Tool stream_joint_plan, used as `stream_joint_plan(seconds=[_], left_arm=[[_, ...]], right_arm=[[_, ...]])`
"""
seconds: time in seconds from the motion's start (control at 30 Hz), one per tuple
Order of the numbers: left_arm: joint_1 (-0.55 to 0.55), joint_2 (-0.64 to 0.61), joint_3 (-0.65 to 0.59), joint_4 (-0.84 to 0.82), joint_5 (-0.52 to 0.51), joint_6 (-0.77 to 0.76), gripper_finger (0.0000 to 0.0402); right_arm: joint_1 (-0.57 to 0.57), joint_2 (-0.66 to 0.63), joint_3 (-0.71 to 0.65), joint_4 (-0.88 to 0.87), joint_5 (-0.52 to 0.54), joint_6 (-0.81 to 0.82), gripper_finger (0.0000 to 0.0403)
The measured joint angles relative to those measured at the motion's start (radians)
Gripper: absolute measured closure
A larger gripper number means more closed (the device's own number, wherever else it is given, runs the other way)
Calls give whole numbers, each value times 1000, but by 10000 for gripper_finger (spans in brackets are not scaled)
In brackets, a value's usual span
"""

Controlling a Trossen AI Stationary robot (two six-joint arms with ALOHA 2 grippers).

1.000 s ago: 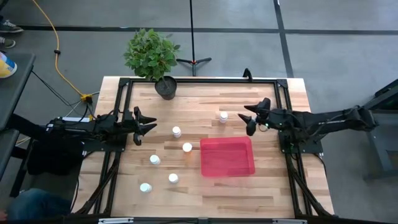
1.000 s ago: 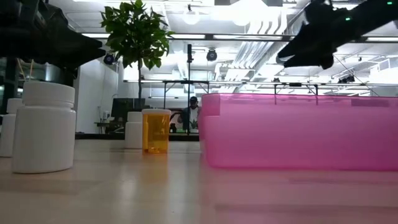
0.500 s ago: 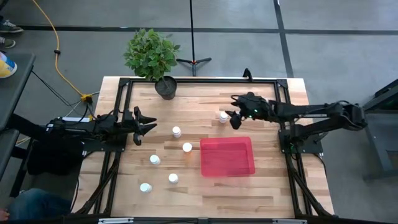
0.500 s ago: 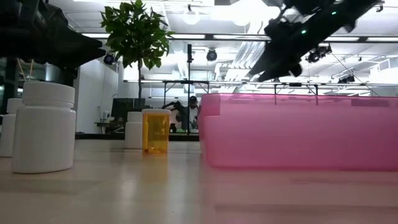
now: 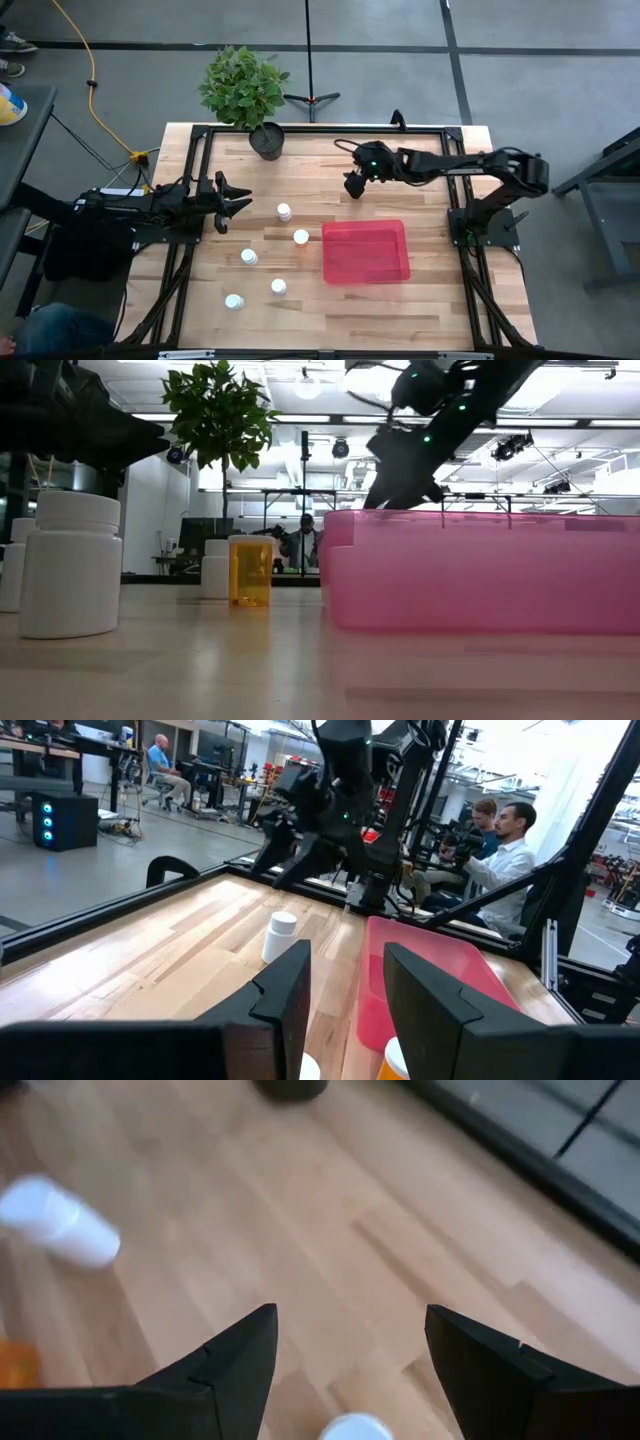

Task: Pick and place pill bottles into a basket
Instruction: Put the white pill bottle into the pink bin

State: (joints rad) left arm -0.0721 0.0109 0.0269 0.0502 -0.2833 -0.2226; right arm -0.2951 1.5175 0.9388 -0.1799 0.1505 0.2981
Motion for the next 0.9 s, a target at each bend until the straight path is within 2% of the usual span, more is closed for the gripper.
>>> stream_joint_plan(seconds=[0.13, 0.33, 0.67, 0.9], left_arm=[[0, 0, 0, -1, 0, 0, 238], [0, 0, 0, -3, 0, 0, 238], [0, 0, 0, -8, 0, 0, 238], [0, 0, 0, -27, 0, -8, 238]], right_arm=[[0, 59, 59, -112, -92, -74, 158], [-1, 88, 76, -231, -101, -193, 158], [-28, 87, 77, -285, -123, -402, 158], [-72, 87, 77, -309, -210, -498, 158]])
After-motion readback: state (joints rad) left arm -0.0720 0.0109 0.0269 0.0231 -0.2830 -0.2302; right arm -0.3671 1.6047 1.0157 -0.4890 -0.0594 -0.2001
